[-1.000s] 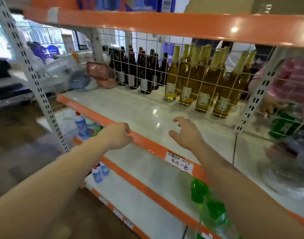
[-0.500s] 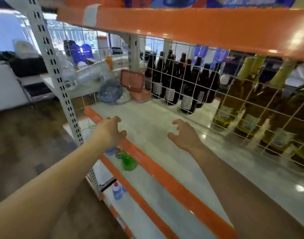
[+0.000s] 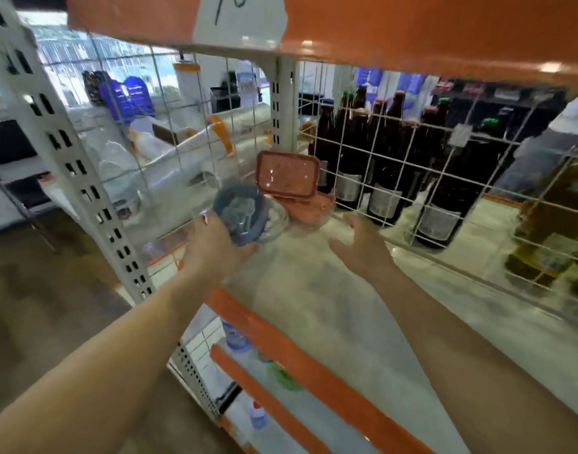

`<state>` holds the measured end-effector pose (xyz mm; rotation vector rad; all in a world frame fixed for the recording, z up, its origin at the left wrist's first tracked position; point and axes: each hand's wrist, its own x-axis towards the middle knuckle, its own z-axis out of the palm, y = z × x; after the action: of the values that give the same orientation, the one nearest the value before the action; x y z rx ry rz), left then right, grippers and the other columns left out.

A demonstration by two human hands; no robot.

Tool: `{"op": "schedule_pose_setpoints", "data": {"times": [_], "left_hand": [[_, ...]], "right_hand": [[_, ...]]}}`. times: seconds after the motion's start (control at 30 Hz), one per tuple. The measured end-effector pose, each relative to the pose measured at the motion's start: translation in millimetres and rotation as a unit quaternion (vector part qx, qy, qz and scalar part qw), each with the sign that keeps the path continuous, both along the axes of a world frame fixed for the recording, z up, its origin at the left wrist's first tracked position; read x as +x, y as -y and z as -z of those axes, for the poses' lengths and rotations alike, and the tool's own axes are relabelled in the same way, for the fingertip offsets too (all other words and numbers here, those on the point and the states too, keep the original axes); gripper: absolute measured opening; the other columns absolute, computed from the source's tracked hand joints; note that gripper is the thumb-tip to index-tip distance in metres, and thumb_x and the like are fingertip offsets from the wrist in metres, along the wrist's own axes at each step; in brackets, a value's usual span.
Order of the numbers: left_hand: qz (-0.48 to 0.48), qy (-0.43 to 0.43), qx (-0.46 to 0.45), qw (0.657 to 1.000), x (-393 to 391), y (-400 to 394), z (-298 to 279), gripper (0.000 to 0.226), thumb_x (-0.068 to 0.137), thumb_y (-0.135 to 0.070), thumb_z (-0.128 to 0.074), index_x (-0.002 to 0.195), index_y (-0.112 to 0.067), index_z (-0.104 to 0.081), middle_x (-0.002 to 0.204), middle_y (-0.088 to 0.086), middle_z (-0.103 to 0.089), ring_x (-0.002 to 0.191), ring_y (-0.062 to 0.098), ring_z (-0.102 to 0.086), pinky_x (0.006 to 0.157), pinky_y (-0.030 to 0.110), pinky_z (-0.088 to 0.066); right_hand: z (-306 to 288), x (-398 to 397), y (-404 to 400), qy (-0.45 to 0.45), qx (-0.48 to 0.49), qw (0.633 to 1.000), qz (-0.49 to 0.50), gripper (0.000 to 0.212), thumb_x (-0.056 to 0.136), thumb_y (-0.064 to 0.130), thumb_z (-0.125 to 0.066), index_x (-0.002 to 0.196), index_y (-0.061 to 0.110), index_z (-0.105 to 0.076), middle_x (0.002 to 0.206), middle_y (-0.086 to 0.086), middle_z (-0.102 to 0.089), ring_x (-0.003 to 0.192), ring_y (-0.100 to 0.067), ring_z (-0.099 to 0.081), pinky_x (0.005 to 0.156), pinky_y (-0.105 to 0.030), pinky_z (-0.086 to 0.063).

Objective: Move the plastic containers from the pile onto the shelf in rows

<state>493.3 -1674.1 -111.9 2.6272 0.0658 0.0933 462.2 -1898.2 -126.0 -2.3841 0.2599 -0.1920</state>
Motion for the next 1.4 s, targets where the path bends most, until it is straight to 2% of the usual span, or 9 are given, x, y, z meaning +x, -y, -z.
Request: {"op": "schedule_pose_setpoints", "data": {"times": [0.17, 0.3, 0.43, 0.57, 0.73, 0.9, 1.17, 1.27, 1.4], "left_hand": [[0.002, 0.008, -0.079, 0.997, 31.7, 1.4, 14.4, 0.112, 0.067, -0.058, -0.075, 0.145, -0.002, -0.018, 0.144, 0.018, -0.028, 0.130, 0.036, -0.036, 0.103, 0.044, -0.040], [-0.030, 0.006, -0.117, 0.993, 48.0, 1.9, 20.4, 0.113, 0.060, -0.062, -0.077, 0.142, -0.008, -0.023, 0.141, 0.014, -0.036, 0.125, 0.034, -0.043, 0.100, 0.046, -0.044], [-0.035, 0.032, -0.108, 0.993, 64.3, 2.0, 24.8, 0.110, 0.061, -0.061, -0.077, 0.141, -0.004, -0.026, 0.140, 0.016, -0.040, 0.125, 0.034, -0.044, 0.100, 0.047, -0.043], [-0.037, 0.050, -0.079, 0.995, 71.5, 1.2, 30.8, 0.107, 0.062, -0.061, -0.076, 0.139, -0.003, -0.029, 0.139, 0.017, -0.038, 0.126, 0.033, -0.041, 0.102, 0.043, -0.041], [-0.017, 0.059, -0.028, 0.998, 74.1, -2.2, 26.7, 0.096, 0.068, -0.057, -0.073, 0.135, -0.001, -0.034, 0.133, 0.019, -0.040, 0.124, 0.033, -0.041, 0.096, 0.036, -0.039], [0.002, 0.047, -0.005, 0.999, 79.8, -4.9, 21.8, 0.094, 0.068, -0.059, -0.073, 0.133, -0.003, -0.036, 0.131, 0.018, -0.042, 0.121, 0.033, -0.043, 0.093, 0.038, -0.042], [0.005, 0.068, -0.009, 0.998, 75.1, -9.4, 26.1, 0.089, 0.071, -0.056, -0.072, 0.134, -0.005, -0.035, 0.130, 0.016, -0.042, 0.120, 0.031, -0.044, 0.090, 0.037, -0.043], [0.007, 0.067, -0.017, 0.998, 71.0, -13.7, 28.5, 0.089, 0.071, -0.054, -0.073, 0.135, -0.005, -0.036, 0.130, 0.016, -0.043, 0.119, 0.031, -0.045, 0.090, 0.037, -0.043], [0.000, 0.057, -0.041, 0.998, 66.8, -18.2, 30.4, 0.089, 0.070, -0.050, -0.075, 0.135, -0.003, -0.036, 0.131, 0.017, -0.044, 0.119, 0.032, -0.045, 0.089, 0.035, -0.041]], "right_hand": [[-5.7, 31.9, -15.0, 0.033, 0.020, 0.999, 0.005, 0.053, 0.091, 0.030, -0.060, 0.136, 0.008, -0.043, 0.137, -0.008, -0.048, 0.123, -0.020, -0.046, 0.082, -0.017, -0.031], [-12.7, 54.7, -19.4, 0.050, 0.073, 0.996, 0.009, 0.036, 0.088, 0.028, -0.064, 0.119, 0.014, -0.054, 0.101, 0.009, -0.056, 0.092, -0.008, -0.055, 0.058, -0.013, -0.031], [-9.3, 85.2, -20.9, 0.053, 0.090, 0.995, -0.004, 0.081, 0.074, 0.049, -0.069, 0.140, 0.013, -0.038, 0.120, 0.004, -0.050, 0.111, -0.013, -0.051, 0.087, -0.025, -0.040], [-6.3, 118.9, -17.3, 0.081, 0.034, 0.996, 0.000, 0.070, 0.086, 0.040, -0.063, 0.144, 0.016, -0.032, 0.142, -0.006, -0.043, 0.131, -0.024, -0.041, 0.106, -0.039, -0.037], [-0.9, 144.1, -14.7, 0.084, 0.024, 0.996, -0.020, 0.071, 0.091, 0.027, -0.059, 0.148, 0.012, -0.019, 0.143, -0.008, -0.040, 0.132, -0.025, -0.039, 0.105, -0.030, -0.030], [3.4, 148.6, -17.7, 0.098, 0.130, 0.985, -0.046, 0.063, 0.086, 0.017, -0.066, 0.139, 0.019, -0.032, 0.119, 0.001, -0.050, 0.108, -0.015, -0.051, 0.097, -0.031, -0.042], [3.6, 146.7, -27.6, 0.088, 0.161, 0.983, -0.001, 0.050, 0.082, 0.035, -0.070, 0.110, 0.014, -0.034, 0.097, 0.006, -0.048, 0.097, -0.018, -0.054, 0.083, -0.031, -0.043], [8.1, 145.5, -37.3, 0.102, 0.207, 0.973, 0.008, 0.061, 0.081, 0.033, -0.072, 0.122, 0.014, -0.031, 0.091, 0.015, -0.047, 0.091, -0.012, -0.053, 0.094, -0.038, -0.046], [7.8, 146.8, -45.0, 0.095, 0.252, 0.963, 0.010, 0.066, 0.086, 0.029, -0.068, 0.139, 0.015, -0.032, 0.115, 0.004, -0.052, 0.102, -0.012, -0.050, 0.099, -0.036, -0.044]]}}
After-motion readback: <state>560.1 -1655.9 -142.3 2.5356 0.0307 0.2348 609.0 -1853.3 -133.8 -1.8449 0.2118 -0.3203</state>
